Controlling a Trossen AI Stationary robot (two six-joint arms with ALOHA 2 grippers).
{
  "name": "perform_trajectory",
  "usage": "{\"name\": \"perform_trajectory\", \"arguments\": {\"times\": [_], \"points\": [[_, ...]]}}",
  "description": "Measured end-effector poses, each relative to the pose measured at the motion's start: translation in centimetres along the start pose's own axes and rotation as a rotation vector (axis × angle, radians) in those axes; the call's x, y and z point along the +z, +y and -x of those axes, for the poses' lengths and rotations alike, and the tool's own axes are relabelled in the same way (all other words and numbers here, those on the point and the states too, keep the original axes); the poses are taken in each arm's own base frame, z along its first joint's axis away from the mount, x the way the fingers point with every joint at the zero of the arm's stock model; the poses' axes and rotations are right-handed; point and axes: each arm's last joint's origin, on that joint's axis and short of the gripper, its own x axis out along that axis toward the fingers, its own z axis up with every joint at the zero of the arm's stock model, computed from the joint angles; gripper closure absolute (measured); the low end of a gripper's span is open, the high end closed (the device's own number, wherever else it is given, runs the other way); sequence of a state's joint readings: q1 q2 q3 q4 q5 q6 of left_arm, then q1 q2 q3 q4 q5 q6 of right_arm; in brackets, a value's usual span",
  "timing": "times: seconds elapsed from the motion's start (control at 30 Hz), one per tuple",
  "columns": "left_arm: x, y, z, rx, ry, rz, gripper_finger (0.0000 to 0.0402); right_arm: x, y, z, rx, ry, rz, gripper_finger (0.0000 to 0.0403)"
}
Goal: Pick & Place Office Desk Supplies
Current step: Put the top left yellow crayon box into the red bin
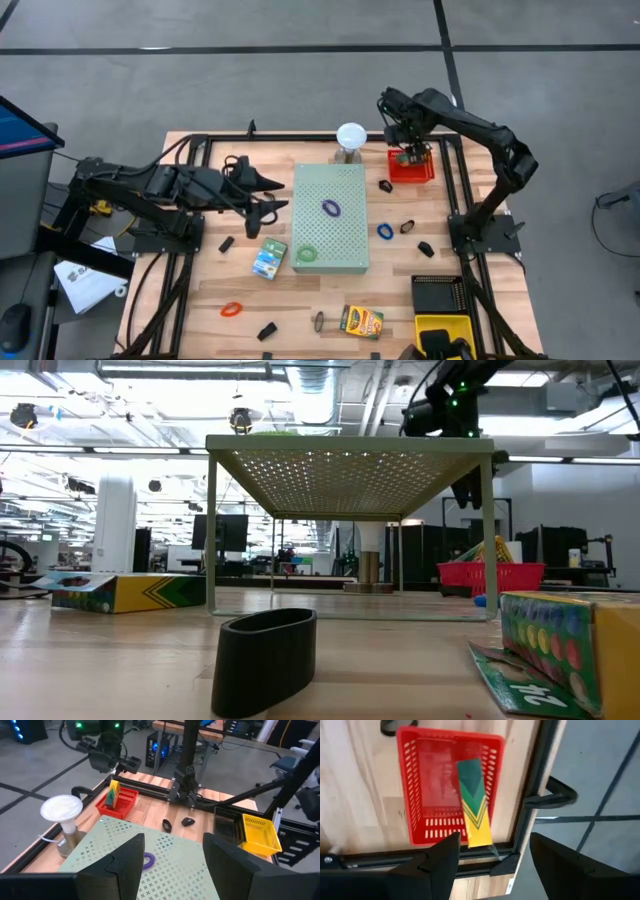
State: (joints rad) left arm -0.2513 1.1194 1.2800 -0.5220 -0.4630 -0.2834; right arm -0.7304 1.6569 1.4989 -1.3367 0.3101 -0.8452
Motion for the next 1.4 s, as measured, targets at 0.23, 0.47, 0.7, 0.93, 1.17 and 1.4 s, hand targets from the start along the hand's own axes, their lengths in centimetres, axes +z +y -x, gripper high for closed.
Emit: {"name": "perform_trajectory", "arguments": {"times": [0.23, 0.47, 0.7, 0.93, 1.17, 1.4], "points": [[-0.2, -0.6, -0.1, -0.001, -0.002, -0.050, 0.0206, -0.2, 0.4, -1.2, 0.071, -0.017, 0.045, 0.0168], [-0.4, -0.8, -0.6, 0.013, 0.011, -0.068, 0.0206, -0.4, 1.1, -3.4, 0.098, 0.021, 0.074, 0.0168], [-0.4, -0.8, -0.7, 0.010, 0.011, -0.068, 0.0206, -0.1, 1.5, -5.0, 0.090, 0.015, 0.071, 0.0168], [-0.4, -0.8, -0.7, 0.009, 0.008, -0.063, 0.0206, -0.2, 1.3, -5.9, 0.066, 0.006, 0.048, 0.0168], [-0.2, -0.9, -0.7, 0.006, -0.003, -0.056, 0.0206, -0.6, 1.1, -6.7, 0.063, 0.006, 0.037, 0.0168], [-0.1, -0.9, -0.7, 0.003, -0.016, -0.049, 0.0206, -0.5, 1.5, -7.3, 0.048, 0.022, 0.055, 0.0168]]}}
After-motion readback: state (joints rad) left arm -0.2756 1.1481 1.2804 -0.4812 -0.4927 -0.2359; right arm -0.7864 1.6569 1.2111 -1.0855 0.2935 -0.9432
